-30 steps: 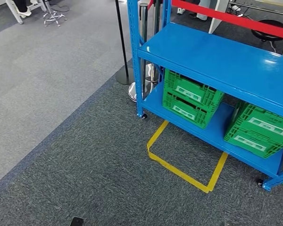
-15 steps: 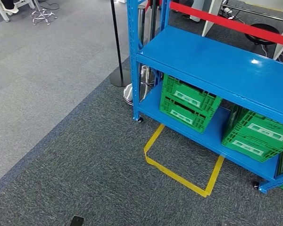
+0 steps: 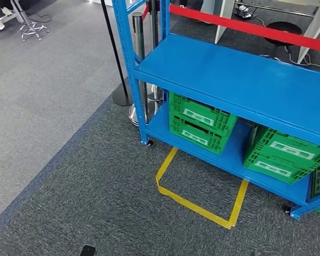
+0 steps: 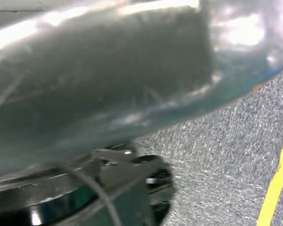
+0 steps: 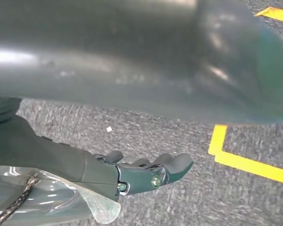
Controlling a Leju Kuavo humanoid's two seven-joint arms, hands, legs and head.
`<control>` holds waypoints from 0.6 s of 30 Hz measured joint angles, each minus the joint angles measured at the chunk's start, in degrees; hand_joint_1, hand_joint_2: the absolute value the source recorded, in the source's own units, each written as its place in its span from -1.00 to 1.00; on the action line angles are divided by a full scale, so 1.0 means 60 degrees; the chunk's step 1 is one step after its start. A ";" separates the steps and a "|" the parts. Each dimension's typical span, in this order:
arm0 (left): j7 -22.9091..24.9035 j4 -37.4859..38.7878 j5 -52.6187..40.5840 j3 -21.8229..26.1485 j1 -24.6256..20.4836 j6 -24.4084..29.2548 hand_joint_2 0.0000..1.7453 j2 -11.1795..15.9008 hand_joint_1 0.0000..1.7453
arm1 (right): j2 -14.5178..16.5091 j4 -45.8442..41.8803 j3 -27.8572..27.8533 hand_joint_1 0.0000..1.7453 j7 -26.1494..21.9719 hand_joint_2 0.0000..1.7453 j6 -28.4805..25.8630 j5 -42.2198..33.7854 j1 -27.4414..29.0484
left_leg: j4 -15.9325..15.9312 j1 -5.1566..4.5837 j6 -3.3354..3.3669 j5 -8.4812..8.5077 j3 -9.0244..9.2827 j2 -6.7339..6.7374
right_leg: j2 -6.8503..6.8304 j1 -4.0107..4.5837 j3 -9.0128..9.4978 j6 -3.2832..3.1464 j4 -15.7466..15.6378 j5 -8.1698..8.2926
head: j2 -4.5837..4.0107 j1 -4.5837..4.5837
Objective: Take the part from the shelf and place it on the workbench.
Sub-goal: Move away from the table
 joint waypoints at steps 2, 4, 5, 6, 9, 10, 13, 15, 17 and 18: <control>0.0018 0.0000 -0.0005 0.0010 0.0012 0.0004 -1.00 -0.0006 -1.00 | 0.0002 0.0000 -0.0025 -1.00 0.0003 -1.00 0.0010 0.0007 0.0015 | -0.0854 -0.0024 0.0091 0.0723 0.0037 -0.0035 | 0.0097 0.0003 0.0229 0.0023 -0.0006 -0.0174 | 0.0000 -0.0003; 0.0023 0.0000 -0.0010 0.0030 0.0015 0.0005 -1.00 0.0003 -1.00 | 0.0008 0.0008 -0.0047 -1.00 0.0004 -1.00 0.0021 0.0019 0.0005 | -0.1860 -0.0099 0.0251 0.1538 0.0186 -0.0146 | 0.0186 0.0011 0.0389 0.0103 -0.0010 -0.0338 | 0.0000 -0.0015; 0.0028 -0.0001 -0.0011 0.0043 0.0021 0.0006 -1.00 0.0007 -1.00 | 0.0011 0.0013 -0.0055 -1.00 0.0006 -1.00 0.0026 0.0026 -0.0001 | -0.2138 -0.0135 0.0328 0.1720 0.0238 -0.0200 | 0.0220 0.0012 0.0417 0.0161 -0.0043 -0.0413 | 0.0000 -0.0017; 0.0034 -0.0004 -0.0011 0.0055 0.0026 0.0009 -1.00 0.0009 -1.00 | 0.0014 0.0017 -0.0062 -1.00 0.0007 -1.00 0.0028 0.0032 0.0001 | -0.2263 -0.0160 0.0402 0.1738 0.0270 -0.0232 | 0.0248 0.0017 0.0473 0.0229 -0.0022 -0.0425 | 0.0000 -0.0022; 0.0038 -0.0015 -0.0016 0.0075 0.0011 0.0020 -1.00 -0.0020 -1.00 | 0.0003 0.0018 -0.0077 -1.00 0.0003 -1.00 0.0030 0.0044 0.0007 | -0.2528 -0.0124 0.0579 0.1803 0.0601 -0.0203 | 0.0182 0.0024 0.0606 0.0414 0.0156 -0.0446 | 0.0000 0.0003; 0.0037 -0.0017 -0.0021 0.0081 -0.0007 0.0021 -1.00 -0.0035 -1.00 | -0.0003 0.0018 -0.0079 -1.00 0.0001 -1.00 0.0030 0.0046 -0.0014 | -0.2585 -0.0102 0.0615 0.1803 0.0716 -0.0182 | 0.0114 0.0021 0.0479 0.0454 0.0409 -0.0557 | 0.0000 0.0027; 0.0036 -0.0022 -0.0028 0.0093 -0.0044 0.0012 -1.00 -0.0062 -1.00 | -0.0007 0.0018 -0.0076 -1.00 0.0002 -1.00 0.0034 0.0056 -0.0061 | -0.2630 -0.0082 0.0650 0.1667 0.0862 -0.0121 | -0.0032 -0.0010 -0.0586 0.0560 0.1926 -0.1183 | 0.0000 0.0073; 0.0036 -0.0022 -0.0028 0.0097 -0.0025 0.0005 -1.00 -0.0068 -1.00 | -0.0008 0.0018 -0.0078 -1.00 0.0004 -1.00 0.0035 0.0064 -0.0013 | -0.2626 -0.0076 0.0632 0.1513 0.1001 -0.0100 | -0.0050 -0.0021 -0.1129 0.0613 0.2337 -0.1254 | 0.0000 0.0076; 0.0036 -0.0022 -0.0030 0.0103 -0.0004 -0.0001 -1.00 -0.0071 -1.00 | -0.0015 0.0018 -0.0082 -1.00 0.0004 -1.00 0.0034 0.0065 0.0018 | -0.2625 -0.0059 0.0587 0.1323 0.1247 -0.0060 | -0.0118 -0.0022 -0.1094 0.0638 0.1572 -0.0532 | 0.0000 0.0077; 0.0036 -0.0022 -0.0034 0.0107 0.0003 -0.0003 -1.00 -0.0070 -1.00 | -0.0017 0.0022 -0.0083 -1.00 0.0004 -1.00 0.0035 0.0066 0.0022 | -0.2624 -0.0064 0.0547 0.1215 0.1361 -0.0023 | -0.0240 -0.0009 -0.0974 0.0633 0.1033 -0.0080 | 0.0000 0.0078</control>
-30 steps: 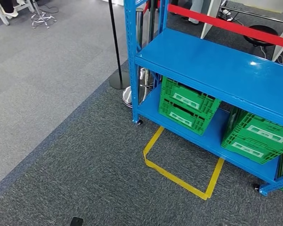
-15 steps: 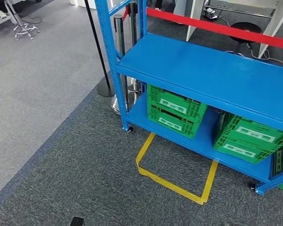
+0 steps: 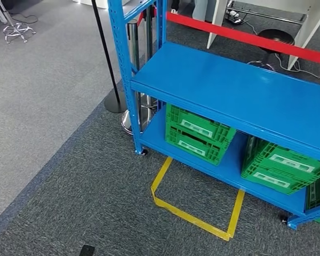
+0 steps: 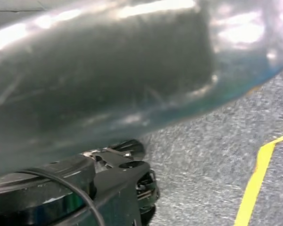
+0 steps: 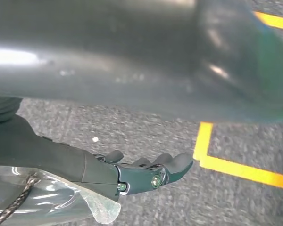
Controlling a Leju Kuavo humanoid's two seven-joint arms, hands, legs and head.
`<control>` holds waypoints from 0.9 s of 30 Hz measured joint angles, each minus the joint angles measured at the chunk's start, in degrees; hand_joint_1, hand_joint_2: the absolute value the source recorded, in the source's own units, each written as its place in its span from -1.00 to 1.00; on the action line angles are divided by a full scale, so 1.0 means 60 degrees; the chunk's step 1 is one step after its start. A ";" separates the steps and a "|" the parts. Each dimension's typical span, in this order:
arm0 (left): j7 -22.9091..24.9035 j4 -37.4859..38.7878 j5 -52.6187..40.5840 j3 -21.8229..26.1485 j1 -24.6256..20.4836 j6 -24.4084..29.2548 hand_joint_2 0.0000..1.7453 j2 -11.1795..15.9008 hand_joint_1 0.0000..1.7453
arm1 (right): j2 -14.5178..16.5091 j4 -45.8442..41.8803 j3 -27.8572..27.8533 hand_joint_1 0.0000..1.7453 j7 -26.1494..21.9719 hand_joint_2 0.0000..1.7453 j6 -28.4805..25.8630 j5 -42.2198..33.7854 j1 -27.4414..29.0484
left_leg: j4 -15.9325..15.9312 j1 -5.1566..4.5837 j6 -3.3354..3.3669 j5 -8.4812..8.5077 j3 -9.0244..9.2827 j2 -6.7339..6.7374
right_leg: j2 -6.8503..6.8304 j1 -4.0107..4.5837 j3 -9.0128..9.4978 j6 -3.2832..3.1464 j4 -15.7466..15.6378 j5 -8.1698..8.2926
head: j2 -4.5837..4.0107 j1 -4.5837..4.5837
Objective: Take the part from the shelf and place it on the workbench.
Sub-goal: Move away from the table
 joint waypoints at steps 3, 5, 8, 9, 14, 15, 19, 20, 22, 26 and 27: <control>-0.0002 -0.0006 -0.0018 0.0024 -0.0002 -0.0004 -1.00 0.0007 -1.00 | -0.0001 0.0014 0.0000 -1.00 -0.0002 -1.00 0.0013 0.0036 -0.0034 | 0.0047 -0.0058 -0.0156 -0.0253 0.0188 0.0134 | -0.0309 0.0070 0.0146 -0.0220 -0.0809 0.0413 | 0.0000 -0.0013; -0.0003 -0.0015 -0.0038 0.0037 0.0002 -0.0005 -1.00 0.0012 -1.00 | -0.0001 0.0015 -0.0002 -1.00 -0.0006 -1.00 0.0027 0.0078 -0.0024 | 0.0115 -0.0062 -0.0245 -0.0343 0.0279 0.0192 | -0.0184 0.0055 0.0265 -0.0383 -0.0837 0.0401 | 0.0000 -0.0039; -0.0013 -0.0022 -0.0094 0.0056 -0.0038 -0.0006 -1.00 0.0015 -1.00 | -0.0003 0.0015 -0.0020 -1.00 -0.0017 -1.00 0.0058 0.0140 -0.0034 | 0.1039 0.0002 -0.0396 -0.0655 -0.0065 0.0083 | 0.0055 0.0004 0.0547 -0.0521 -0.0897 0.0312 | 0.0000 -0.0077; -0.0016 -0.0023 -0.0111 0.0063 -0.0050 -0.0006 -1.00 0.0016 -1.00 | -0.0004 0.0015 -0.0035 -1.00 -0.0021 -1.00 0.0064 0.0154 -0.0047 | 0.1645 0.0028 -0.0445 -0.0883 -0.0407 0.0046 | 0.0142 0.0001 0.0621 -0.0551 -0.0905 0.0263 | 0.0000 -0.0086; -0.0016 -0.0025 -0.0196 0.0077 -0.0002 -0.0014 -1.00 0.0019 -1.00 | -0.0001 0.0015 -0.0139 -1.00 -0.0025 -1.00 0.0068 0.0198 -0.0014 | 0.2259 0.0066 -0.0440 -0.0758 -0.1419 -0.0056 | 0.0679 0.0001 0.1096 -0.0547 -0.0913 -0.0095 | 0.0000 -0.0089; -0.0017 -0.0025 -0.0202 0.0087 0.0004 -0.0014 -1.00 0.0023 -1.00 | 0.0003 0.0015 -0.0150 -1.00 -0.0026 -1.00 0.0071 0.0216 -0.0008 | 0.1664 0.0063 -0.0387 -0.0210 -0.1344 -0.0209 | 0.0795 -0.0007 0.1155 -0.0526 -0.0924 -0.0176 | 0.0000 -0.0092; -0.0017 -0.0031 -0.0229 0.0149 0.0043 -0.0012 -1.00 0.0041 -1.00 | 0.0028 0.0037 -0.0201 -1.00 -0.0029 -1.00 0.0083 0.0280 -0.0042 | 0.0522 0.0002 -0.0157 0.0427 -0.1164 -0.0722 | 0.1206 -0.0020 0.1360 -0.0317 -0.0896 -0.0370 | 0.0000 -0.0065; -0.0018 -0.0035 -0.0244 0.0151 0.0031 -0.0010 -1.00 0.0029 -1.00 | 0.0025 0.0037 -0.0218 -1.00 -0.0030 -1.00 0.0085 0.0291 -0.0028 | 0.0434 0.0006 -0.0120 0.0482 -0.1063 -0.0647 | 0.1252 -0.0020 0.1371 -0.0268 -0.0884 -0.0374 | 0.0000 -0.0076; -0.0022 -0.0046 -0.0275 0.0159 -0.0018 -0.0006 -1.00 0.0011 -1.00 | 0.0007 0.0038 -0.0236 -1.00 -0.0034 -1.00 0.0088 0.0314 -0.0012 | 0.0282 0.0034 -0.0027 0.0501 -0.0835 -0.0450 | 0.0956 0.0010 0.1316 -0.0186 -0.0638 -0.0432 | 0.0000 -0.0041; -0.0022 -0.0051 -0.0306 0.0207 -0.0048 -0.0007 -1.00 0.0004 -1.00 | -0.0001 0.0040 -0.0240 -1.00 -0.0037 -1.00 0.0102 0.0354 -0.0118 | 0.0185 0.0025 0.0091 0.0338 -0.0590 -0.0111 | 0.0208 0.0011 -0.0009 -0.0035 0.1240 -0.1173 | 0.0000 0.0018; -0.0021 -0.0051 -0.0311 0.0218 -0.0042 -0.0008 -1.00 0.0003 -1.00 | -0.0002 0.0040 -0.0247 -1.00 -0.0042 -1.00 0.0099 0.0368 -0.0094 | 0.0185 0.0023 0.0091 0.0275 -0.0537 -0.0068 | 0.0178 0.0007 -0.0286 -0.0022 0.1481 -0.1206 | 0.0000 0.0018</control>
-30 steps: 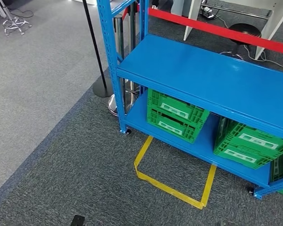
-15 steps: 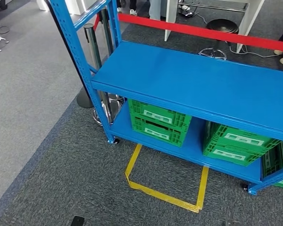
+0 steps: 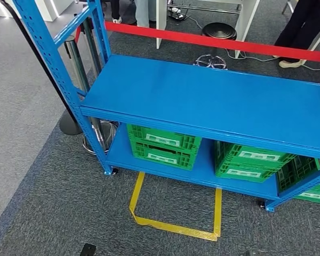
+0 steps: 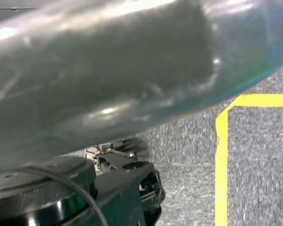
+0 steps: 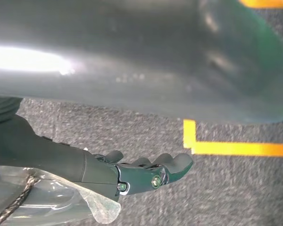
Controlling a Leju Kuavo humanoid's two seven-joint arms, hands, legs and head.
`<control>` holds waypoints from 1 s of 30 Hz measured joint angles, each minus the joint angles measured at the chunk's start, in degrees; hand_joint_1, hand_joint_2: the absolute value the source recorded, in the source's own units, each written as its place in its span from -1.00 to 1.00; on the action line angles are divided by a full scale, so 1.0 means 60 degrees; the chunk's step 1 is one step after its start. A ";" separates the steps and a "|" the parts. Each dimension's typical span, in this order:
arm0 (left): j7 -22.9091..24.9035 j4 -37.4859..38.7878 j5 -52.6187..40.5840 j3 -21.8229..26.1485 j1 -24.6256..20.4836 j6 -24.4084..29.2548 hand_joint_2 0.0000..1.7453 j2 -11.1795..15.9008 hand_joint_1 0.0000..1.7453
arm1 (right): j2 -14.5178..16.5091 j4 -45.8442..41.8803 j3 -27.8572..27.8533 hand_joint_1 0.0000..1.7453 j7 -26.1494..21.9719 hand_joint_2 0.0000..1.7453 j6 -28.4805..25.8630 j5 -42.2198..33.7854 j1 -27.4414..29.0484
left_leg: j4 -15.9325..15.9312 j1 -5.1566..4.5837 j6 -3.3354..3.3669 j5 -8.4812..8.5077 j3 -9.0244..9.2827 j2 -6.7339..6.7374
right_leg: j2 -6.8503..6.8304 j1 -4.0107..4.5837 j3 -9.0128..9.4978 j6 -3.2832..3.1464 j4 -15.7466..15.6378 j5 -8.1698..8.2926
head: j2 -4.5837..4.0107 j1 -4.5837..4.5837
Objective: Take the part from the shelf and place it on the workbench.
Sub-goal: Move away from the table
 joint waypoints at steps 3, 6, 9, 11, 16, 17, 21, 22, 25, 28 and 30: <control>0.0000 0.0000 -0.0028 0.0016 0.0011 -0.0002 -1.00 -0.0005 -1.00 | -0.0003 0.0000 -0.0040 -1.00 -0.0033 -1.00 -0.0018 0.0061 0.0071 | -0.0001 0.0001 -0.0034 -0.0200 0.0251 0.0041 | -0.0045 0.0002 0.0127 -0.0031 -0.1089 0.1055 | 0.0000 0.0006; 0.0000 -0.0002 -0.0066 0.0043 -0.0009 -0.0005 -1.00 -0.0006 -1.00 | -0.0003 0.0000 -0.0063 -1.00 -0.0065 -1.00 -0.0043 0.0112 0.0038 | 0.0000 -0.0031 -0.0175 -0.0392 0.0433 0.0073 | -0.0189 0.0060 0.0534 -0.0190 -0.2277 0.1426 | 0.0000 -0.0005; -0.0001 -0.0006 -0.0079 0.0076 0.0006 -0.0008 -1.00 -0.0011 -1.00 | 0.0000 0.0000 -0.0091 -1.00 -0.0078 -1.00 -0.0049 0.0138 0.0056 | 0.0189 -0.0041 -0.0341 -0.0440 0.0533 0.0083 | -0.0167 0.0048 0.0770 -0.0406 -0.2387 0.1478 | 0.0000 -0.0034; -0.0003 -0.0010 -0.0082 0.0087 0.0001 -0.0009 -1.00 -0.0006 -1.00 | 0.0003 0.0000 -0.0122 -1.00 -0.0077 -1.00 -0.0049 0.0145 0.0047 | 0.0698 -0.0015 -0.0448 -0.0699 0.0397 0.0068 | -0.0132 0.0005 0.0989 -0.0502 -0.2421 0.1468 | 0.0000 -0.0057; -0.0004 -0.0011 -0.0083 0.0090 0.0014 -0.0009 -1.00 0.0005 -1.00 | 0.0003 0.0000 -0.0160 -1.00 -0.0076 -1.00 -0.0063 0.0147 0.0051 | 0.2557 0.0070 -0.0605 -0.1369 -0.0865 0.0053 | -0.0037 -0.0001 0.1252 -0.0554 -0.2422 0.1239 | 0.0000 -0.0078; -0.0004 -0.0011 -0.0083 0.0091 0.0030 -0.0008 -1.00 0.0005 -1.00 | 0.0004 0.0000 -0.0166 -1.00 -0.0076 -1.00 -0.0063 0.0148 0.0059 | 0.2242 0.0074 -0.0586 -0.1026 -0.0846 0.0052 | -0.0012 -0.0002 0.1344 -0.0540 -0.2422 0.1169 | 0.0000 -0.0079; 0.0000 -0.0013 -0.0087 0.0112 0.0038 -0.0008 -1.00 0.0017 -1.00 | 0.0019 0.0005 -0.0179 -1.00 -0.0075 -1.00 -0.0060 0.0150 0.0044 | 0.0429 -0.0018 -0.0364 -0.0045 -0.0384 0.0030 | 0.0037 -0.0003 0.1571 -0.0379 -0.2484 0.0908 | 0.0000 -0.0064; 0.0001 -0.0015 -0.0088 0.0118 0.0046 -0.0008 -1.00 0.0022 -1.00 | 0.0023 0.0007 -0.0185 -1.00 -0.0075 -1.00 -0.0061 0.0150 0.0045 | 0.0344 -0.0046 -0.0289 -0.0125 -0.0355 0.0014 | 0.0038 -0.0002 0.1621 -0.0310 -0.2465 0.0908 | 0.0000 -0.0059; -0.0002 -0.0020 -0.0086 0.0130 0.0074 -0.0006 -1.00 0.0020 -1.00 | 0.0023 0.0007 -0.0196 -1.00 -0.0077 -1.00 -0.0063 0.0150 0.0056 | 0.0082 -0.0025 -0.0058 0.0010 -0.0071 -0.0003 | 0.0017 -0.0005 0.1758 -0.0115 -0.2270 0.0884 | 0.0000 -0.0052; -0.0004 -0.0022 -0.0090 0.0138 0.0011 -0.0007 -1.00 0.0007 -1.00 | 0.0023 0.0007 -0.0200 -1.00 -0.0079 -1.00 -0.0061 0.0157 -0.0015 | -0.0003 -0.0001 0.0064 -0.0042 0.0137 0.0010 | 0.0001 -0.0018 0.1110 -0.0022 -0.1178 0.0342 | 0.0000 -0.0010; -0.0011 -0.0022 -0.0090 0.0142 0.0005 -0.0018 -1.00 0.0003 -1.00 | 0.0023 0.0007 -0.0202 -1.00 -0.0077 -1.00 -0.0066 0.0162 -0.0009 | 0.0003 -0.0014 0.0085 -0.0126 0.0208 0.0007 | 0.0000 -0.0026 0.0356 0.0021 -0.0236 0.0030 | 0.0000 -0.0006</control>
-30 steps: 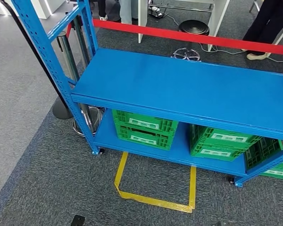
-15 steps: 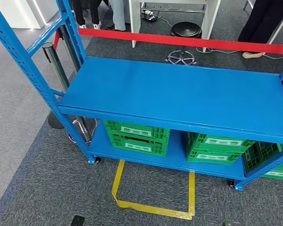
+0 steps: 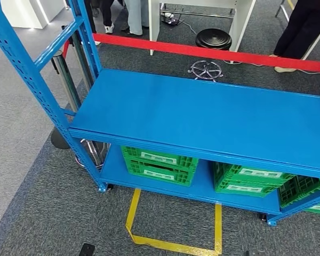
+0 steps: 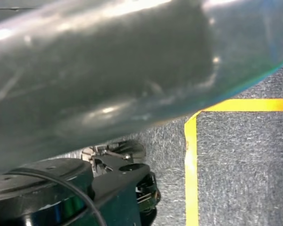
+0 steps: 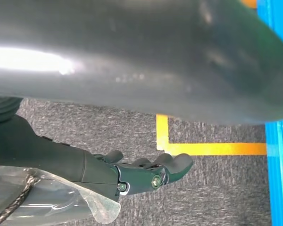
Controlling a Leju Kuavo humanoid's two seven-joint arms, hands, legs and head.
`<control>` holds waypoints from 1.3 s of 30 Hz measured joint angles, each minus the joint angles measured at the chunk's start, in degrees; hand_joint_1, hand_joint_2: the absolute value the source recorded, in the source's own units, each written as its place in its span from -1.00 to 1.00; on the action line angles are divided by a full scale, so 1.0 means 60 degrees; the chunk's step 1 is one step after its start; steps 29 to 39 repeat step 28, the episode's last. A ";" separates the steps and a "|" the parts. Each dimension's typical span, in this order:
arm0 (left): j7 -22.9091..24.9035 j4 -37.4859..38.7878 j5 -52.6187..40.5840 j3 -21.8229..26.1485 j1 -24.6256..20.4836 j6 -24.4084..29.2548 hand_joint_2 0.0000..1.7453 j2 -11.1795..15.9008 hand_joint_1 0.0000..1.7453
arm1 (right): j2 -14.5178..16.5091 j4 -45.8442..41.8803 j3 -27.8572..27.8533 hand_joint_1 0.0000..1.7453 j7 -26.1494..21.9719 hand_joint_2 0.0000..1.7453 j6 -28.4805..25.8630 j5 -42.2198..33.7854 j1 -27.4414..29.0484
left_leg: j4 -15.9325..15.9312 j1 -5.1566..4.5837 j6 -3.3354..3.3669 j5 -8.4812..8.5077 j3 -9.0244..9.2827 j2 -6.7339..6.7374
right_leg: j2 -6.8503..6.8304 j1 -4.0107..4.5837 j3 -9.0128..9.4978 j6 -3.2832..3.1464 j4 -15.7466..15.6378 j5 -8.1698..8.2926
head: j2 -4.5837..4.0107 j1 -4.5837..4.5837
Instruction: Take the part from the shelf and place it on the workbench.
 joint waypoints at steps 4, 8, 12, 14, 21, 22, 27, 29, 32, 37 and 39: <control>-0.0007 -0.0002 0.0012 0.0013 0.0035 -0.0020 1.00 0.0003 -1.00 | 0.0000 0.0000 -0.0013 -1.00 0.0040 1.00 -0.0005 -0.0007 0.0067 | 0.0002 0.0009 -0.0079 -0.0266 0.0346 -0.0011 | -0.0040 -0.0002 -0.0069 -0.0024 -0.1162 0.1227 | 0.0000 0.0005; 0.0215 -0.0091 0.0319 -0.0303 0.0010 -0.0196 -1.00 0.0095 -1.00 | 0.0000 0.0007 0.0242 -1.00 0.0328 -1.00 -0.0002 -0.0186 0.0194 | 0.0048 -0.0029 -0.0264 -0.0495 0.0529 -0.0002 | -0.0151 0.0057 0.0172 -0.0260 -0.2008 0.1554 | 0.0000 -0.0019; 0.0672 -0.0167 0.0920 -0.0873 0.0092 -0.0338 -1.00 0.0264 -1.00 | -0.0011 -0.0008 0.0727 -1.00 0.0769 -1.00 -0.0035 -0.0603 0.0327 | -0.0021 -0.0051 -0.0117 -0.0470 0.0609 0.0015 | -0.0111 0.0059 0.0278 -0.0295 -0.2022 0.1734 | 0.0000 -0.0054; 0.0913 -0.0222 0.1235 -0.1224 0.0136 -0.0410 -1.00 0.0359 -1.00 | -0.0028 -0.0041 0.1021 -1.00 0.1005 -1.00 -0.0056 -0.0834 0.0368 | -0.0114 -0.0050 -0.0143 -0.0486 0.0660 0.0017 | -0.0103 0.0061 0.0282 -0.0342 -0.2029 0.1704 | 0.0000 -0.0056; 0.1742 -0.0409 0.2314 -0.2584 0.0436 -0.0662 -1.00 0.0689 -1.00 | -0.0090 -0.0233 0.2181 -1.00 0.1829 -1.00 -0.0134 -0.1606 0.0589 | -0.0240 -0.0048 -0.0250 -0.0504 0.0723 0.0022 | -0.0114 0.0065 0.0301 -0.0431 -0.2035 0.1660 | 0.0000 -0.0054; 0.1863 -0.0432 0.2473 -0.2778 0.0482 -0.0696 -1.00 0.0731 -1.00 | -0.0106 -0.0266 0.2349 -1.00 0.1948 -1.00 -0.0145 -0.1719 0.0623 | -0.0246 -0.0047 -0.0289 -0.0496 0.0723 0.0022 | -0.0115 0.0065 0.0300 -0.0439 -0.2035 0.1664 | 0.0000 -0.0054; 0.2462 -0.0541 0.3268 -0.3767 0.0710 -0.0873 -1.00 0.0941 -1.00 | -0.0214 -0.0436 0.3190 -1.00 0.2543 -1.00 -0.0205 -0.2282 0.0823 | -0.0249 -0.0046 -0.0401 -0.0472 0.0722 0.0022 | -0.0114 0.0062 0.0302 -0.0453 -0.2034 0.1683 | 0.0000 -0.0052; 0.2519 -0.0552 0.3346 -0.3858 0.0732 -0.0892 -1.00 0.0960 -1.00 | -0.0226 -0.0451 0.3272 -1.00 0.2601 -1.00 -0.0209 -0.2336 0.0843 | -0.0249 -0.0046 -0.0404 -0.0470 0.0722 0.0022 | -0.0114 0.0061 0.0302 -0.0453 -0.2034 0.1686 | 0.0000 -0.0051; 0.2519 -0.0552 0.3346 -0.3858 0.0732 -0.0892 -1.00 0.0960 -1.00 | -0.0226 -0.0451 0.3272 -1.00 0.2601 -1.00 -0.0209 -0.2336 0.0843 | -0.0249 -0.0046 -0.0404 -0.0470 0.0722 0.0022 | -0.0114 0.0061 0.0302 -0.0453 -0.2034 0.1686 | 0.0000 -0.0051; 0.2519 -0.0552 0.3346 -0.3858 0.0732 -0.0892 -1.00 0.0960 -1.00 | -0.0226 -0.0451 0.3272 -1.00 0.2601 -1.00 -0.0209 -0.2336 0.0843 | -0.0249 -0.0046 -0.0404 -0.0470 0.0722 0.0022 | -0.0114 0.0061 0.0302 -0.0453 -0.2034 0.1686 | 0.0000 -0.0051; 0.2519 -0.0552 0.3346 -0.3858 0.0732 -0.0892 -1.00 0.0960 -1.00 | -0.0226 -0.0451 0.3272 -1.00 0.2601 -1.00 -0.0209 -0.2336 0.0843 | -0.0249 -0.0046 -0.0404 -0.0470 0.0722 0.0022 | -0.0114 0.0061 0.0302 -0.0453 -0.2034 0.1686 | 0.0000 -0.0051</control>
